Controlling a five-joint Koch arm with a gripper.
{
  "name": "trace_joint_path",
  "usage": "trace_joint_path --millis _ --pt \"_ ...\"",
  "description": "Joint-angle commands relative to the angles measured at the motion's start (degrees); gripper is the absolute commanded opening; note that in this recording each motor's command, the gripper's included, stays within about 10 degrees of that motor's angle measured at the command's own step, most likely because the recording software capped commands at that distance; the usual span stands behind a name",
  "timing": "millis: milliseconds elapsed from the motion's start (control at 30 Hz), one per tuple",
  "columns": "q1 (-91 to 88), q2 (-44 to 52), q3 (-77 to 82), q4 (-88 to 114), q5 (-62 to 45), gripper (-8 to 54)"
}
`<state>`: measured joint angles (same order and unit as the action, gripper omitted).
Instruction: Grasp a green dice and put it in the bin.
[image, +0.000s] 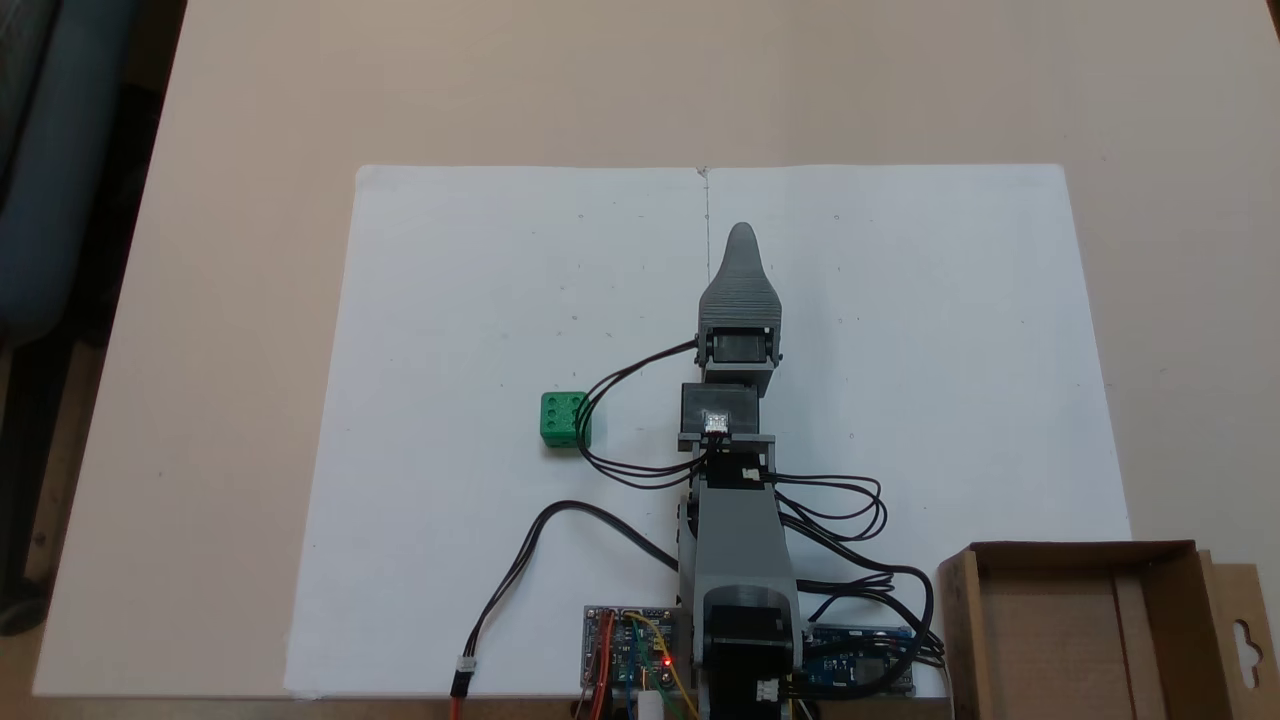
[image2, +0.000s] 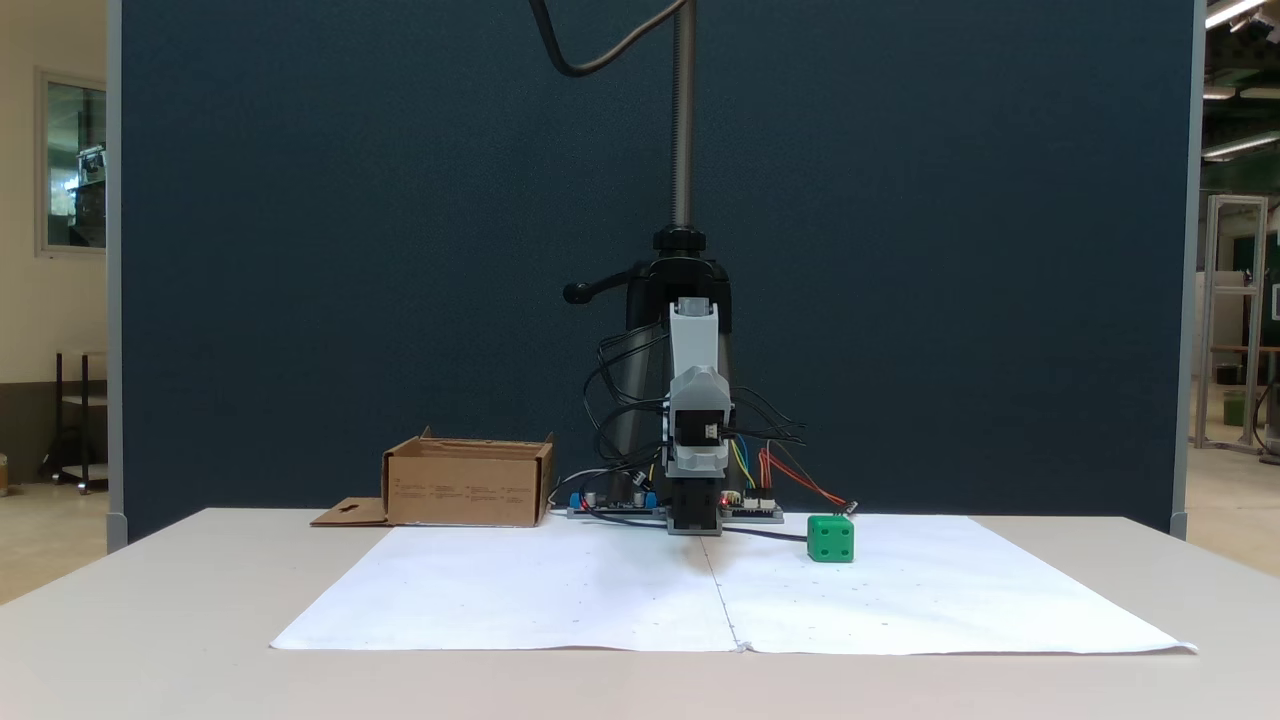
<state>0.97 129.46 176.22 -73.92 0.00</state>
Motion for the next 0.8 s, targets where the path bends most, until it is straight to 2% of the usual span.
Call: trace_joint_path --millis 0,767 --pt "0.8 6.2 2.9 -5.6 -4.2 44.7" --pt "0.6 6.2 3.0 -8.7 -4.2 44.4"
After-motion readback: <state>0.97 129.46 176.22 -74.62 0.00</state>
